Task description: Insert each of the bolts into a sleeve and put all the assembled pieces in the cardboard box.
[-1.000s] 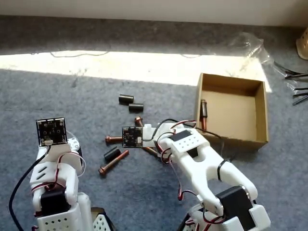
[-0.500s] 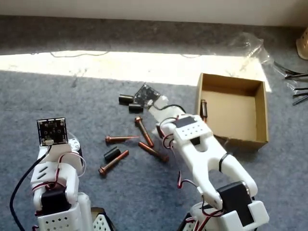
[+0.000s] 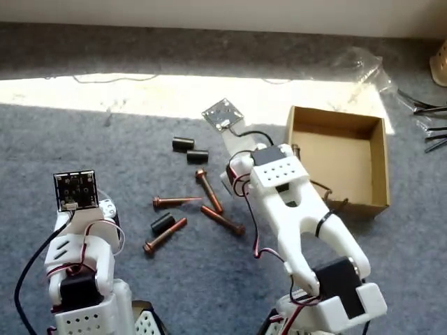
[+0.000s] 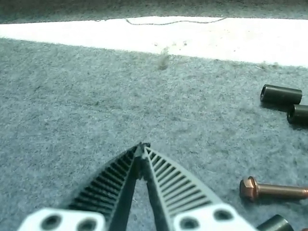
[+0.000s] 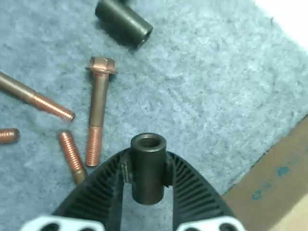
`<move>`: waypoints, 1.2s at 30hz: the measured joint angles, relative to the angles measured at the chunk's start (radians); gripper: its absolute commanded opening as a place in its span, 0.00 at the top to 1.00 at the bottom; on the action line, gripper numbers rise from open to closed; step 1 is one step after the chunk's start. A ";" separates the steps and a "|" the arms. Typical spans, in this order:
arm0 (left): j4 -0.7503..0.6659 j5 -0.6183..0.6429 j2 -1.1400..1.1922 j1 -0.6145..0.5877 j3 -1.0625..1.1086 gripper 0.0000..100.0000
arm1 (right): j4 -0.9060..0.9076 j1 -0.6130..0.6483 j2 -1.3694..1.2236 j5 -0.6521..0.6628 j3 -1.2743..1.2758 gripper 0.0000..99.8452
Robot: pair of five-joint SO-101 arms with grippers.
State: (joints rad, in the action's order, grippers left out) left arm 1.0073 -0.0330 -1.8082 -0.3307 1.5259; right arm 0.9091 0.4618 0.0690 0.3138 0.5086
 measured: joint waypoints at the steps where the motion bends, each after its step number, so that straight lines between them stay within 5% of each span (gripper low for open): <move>1: 0.000 0.000 0.000 0.000 0.000 0.99 | 0.000 0.000 -0.038 -0.008 -0.006 0.99; 15: 0.000 0.000 0.000 0.000 0.000 0.99 | 0.184 -0.002 -0.430 -0.078 -0.381 1.00; 36: 0.000 0.000 0.000 0.044 0.028 0.99 | 0.227 -0.014 -0.443 -0.184 -0.410 0.98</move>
State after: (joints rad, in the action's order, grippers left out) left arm 1.0073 -0.0330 -1.8082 -0.2862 1.5535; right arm 1.1362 0.4480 -0.3744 0.1297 0.0990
